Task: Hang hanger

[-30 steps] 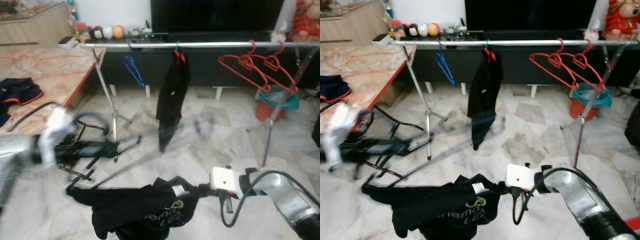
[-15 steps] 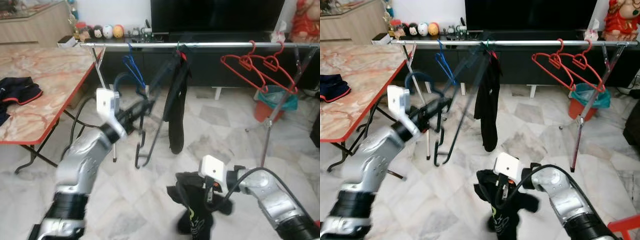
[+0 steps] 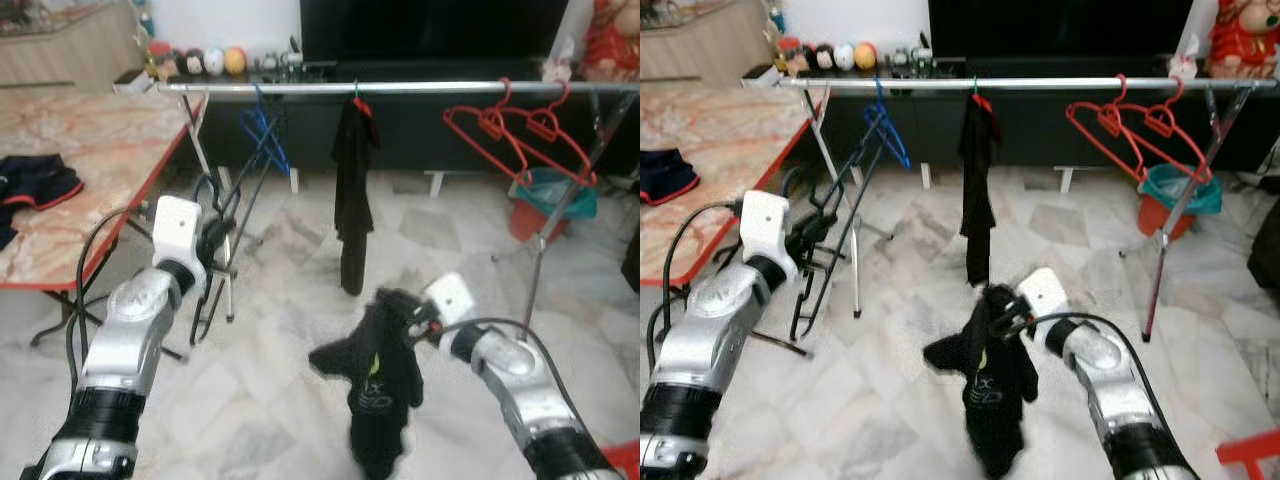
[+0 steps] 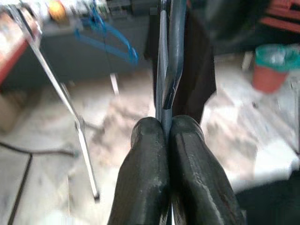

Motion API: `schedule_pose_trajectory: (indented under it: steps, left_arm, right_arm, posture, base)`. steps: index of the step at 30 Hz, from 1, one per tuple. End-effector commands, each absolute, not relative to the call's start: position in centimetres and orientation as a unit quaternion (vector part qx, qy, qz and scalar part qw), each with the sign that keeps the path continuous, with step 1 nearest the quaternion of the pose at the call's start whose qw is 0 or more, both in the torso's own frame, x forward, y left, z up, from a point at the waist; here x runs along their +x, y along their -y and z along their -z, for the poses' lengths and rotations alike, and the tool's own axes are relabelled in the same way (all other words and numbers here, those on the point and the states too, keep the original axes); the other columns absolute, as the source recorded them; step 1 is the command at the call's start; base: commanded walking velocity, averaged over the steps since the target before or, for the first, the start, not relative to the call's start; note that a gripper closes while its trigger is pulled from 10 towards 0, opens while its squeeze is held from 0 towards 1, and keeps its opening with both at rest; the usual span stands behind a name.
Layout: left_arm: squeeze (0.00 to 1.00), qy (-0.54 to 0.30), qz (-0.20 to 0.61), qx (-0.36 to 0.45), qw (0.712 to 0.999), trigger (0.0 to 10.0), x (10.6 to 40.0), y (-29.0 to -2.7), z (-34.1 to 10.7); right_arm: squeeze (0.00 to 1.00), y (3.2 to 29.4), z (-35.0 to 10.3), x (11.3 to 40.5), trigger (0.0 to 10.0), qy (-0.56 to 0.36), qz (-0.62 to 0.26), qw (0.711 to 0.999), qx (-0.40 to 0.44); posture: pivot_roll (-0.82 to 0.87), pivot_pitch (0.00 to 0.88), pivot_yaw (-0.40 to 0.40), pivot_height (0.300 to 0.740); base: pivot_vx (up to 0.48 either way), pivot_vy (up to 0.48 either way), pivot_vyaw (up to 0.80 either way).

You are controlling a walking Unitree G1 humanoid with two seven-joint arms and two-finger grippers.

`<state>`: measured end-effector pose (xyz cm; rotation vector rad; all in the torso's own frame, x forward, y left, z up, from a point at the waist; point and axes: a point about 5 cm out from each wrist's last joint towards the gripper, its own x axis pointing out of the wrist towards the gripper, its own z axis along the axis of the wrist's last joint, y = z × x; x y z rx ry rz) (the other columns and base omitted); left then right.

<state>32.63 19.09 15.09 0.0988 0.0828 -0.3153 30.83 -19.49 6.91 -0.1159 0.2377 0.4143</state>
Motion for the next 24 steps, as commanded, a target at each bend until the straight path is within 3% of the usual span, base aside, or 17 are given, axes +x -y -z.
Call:
schedule_pose_trajectory:
  steps: [1,7,10,18,20,24]
  left_arm:
    - [0.00,-0.071,0.163,0.031,0.984,10.0,32.3,-19.1,-13.7]
    - [0.00,-0.128,0.194,-0.036,0.972,10.0,31.6,-18.2,-11.5]
    - [0.00,-0.151,0.217,-0.021,0.964,10.0,31.1,-17.8,-10.7]
    - [0.00,-0.116,0.312,-0.005,0.943,10.0,30.2,-16.4,-12.4]
    - [0.00,-0.107,0.360,0.005,0.927,10.0,29.6,-15.6,-13.0]
    - [0.00,-0.107,0.367,0.006,0.924,10.0,29.4,-15.7,-13.1]
  right_arm:
    - [0.00,20.5,-6.5,30.9,0.0,-0.126,-0.143,0.982,-0.018]
    - [0.00,20.6,-5.6,30.9,0.0,-0.131,-0.092,0.987,0.003]
    - [0.00,20.4,-5.7,31.1,0.0,-0.124,-0.083,0.989,0.013]
    - [0.00,20.1,-5.9,31.3,0.0,-0.115,-0.080,0.990,0.015]
    - [0.00,20.0,-5.9,31.4,0.0,-0.116,-0.077,0.990,0.014]
    - [0.00,19.7,-6.0,31.7,0.0,-0.111,-0.076,0.991,0.015]
  posture:
    - [-0.01,0.000,0.092,0.719]
    - [-0.01,0.000,0.095,0.719]
    - [-0.01,0.000,0.103,0.719]
    - [-0.01,0.000,0.111,0.719]
    - [0.00,0.000,0.114,0.719]
    - [-0.01,0.000,0.126,0.719]
  base:
    - [0.000,0.000,0.00]
    - [0.000,0.000,0.00]
    - [0.000,0.000,0.00]
    - [0.000,0.000,0.00]
    - [0.000,0.000,0.00]
    - [0.000,0.000,0.00]
